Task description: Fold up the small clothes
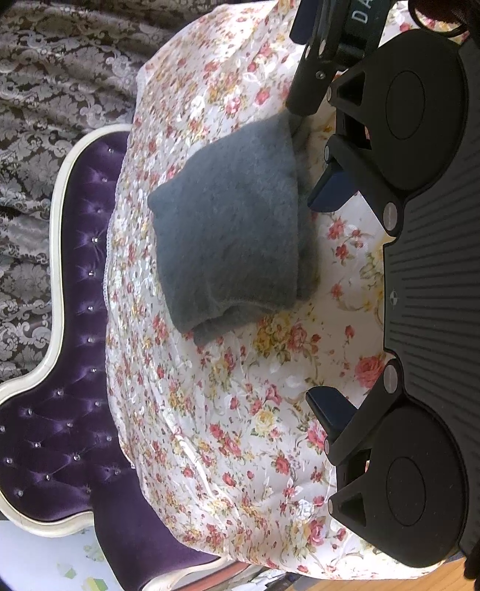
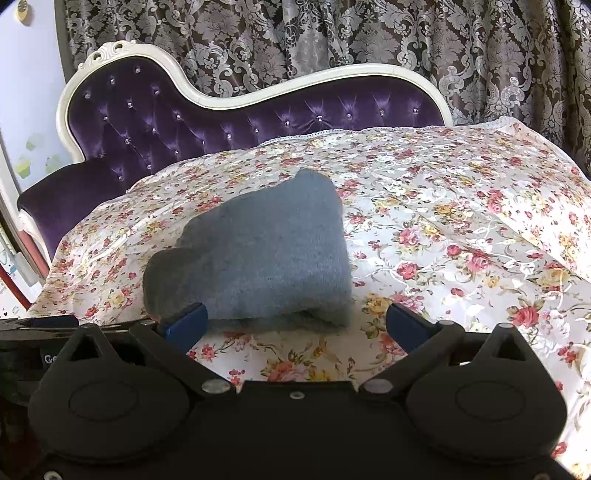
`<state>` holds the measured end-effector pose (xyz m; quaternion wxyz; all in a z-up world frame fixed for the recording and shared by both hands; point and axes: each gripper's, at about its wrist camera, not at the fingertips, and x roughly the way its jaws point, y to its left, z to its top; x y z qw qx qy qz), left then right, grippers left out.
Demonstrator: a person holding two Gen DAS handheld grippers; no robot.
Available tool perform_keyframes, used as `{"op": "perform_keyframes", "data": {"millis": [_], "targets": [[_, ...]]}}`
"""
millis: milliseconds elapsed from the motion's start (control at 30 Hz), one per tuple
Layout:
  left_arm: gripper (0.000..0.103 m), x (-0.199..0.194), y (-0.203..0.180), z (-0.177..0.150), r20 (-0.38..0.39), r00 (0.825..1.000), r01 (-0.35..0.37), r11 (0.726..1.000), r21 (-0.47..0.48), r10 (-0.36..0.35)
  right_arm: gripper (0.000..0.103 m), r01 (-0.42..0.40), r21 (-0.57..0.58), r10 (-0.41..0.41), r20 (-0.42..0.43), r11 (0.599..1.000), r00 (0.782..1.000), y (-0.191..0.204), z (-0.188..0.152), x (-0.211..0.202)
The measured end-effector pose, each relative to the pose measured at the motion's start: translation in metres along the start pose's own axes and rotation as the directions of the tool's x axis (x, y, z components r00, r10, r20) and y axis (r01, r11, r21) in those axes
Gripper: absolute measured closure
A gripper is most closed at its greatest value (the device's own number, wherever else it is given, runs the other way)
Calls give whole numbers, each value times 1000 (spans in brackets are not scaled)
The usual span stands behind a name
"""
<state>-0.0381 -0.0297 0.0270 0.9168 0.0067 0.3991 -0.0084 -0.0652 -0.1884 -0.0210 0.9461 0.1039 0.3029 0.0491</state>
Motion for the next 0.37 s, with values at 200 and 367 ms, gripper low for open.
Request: {"op": "perform_keyframes", "data": {"millis": [200,367], "targets": [[1,2,-3,-1,-12,1000,13,1000,-2,-13,1,6,17,-6,-13,1000,1000,-3,-1,2],[1,4,-4,-1,-16,1000,12,1000,0,-12,1,6,28,-5,-20,1000,1000,-5,-2,3]]}}
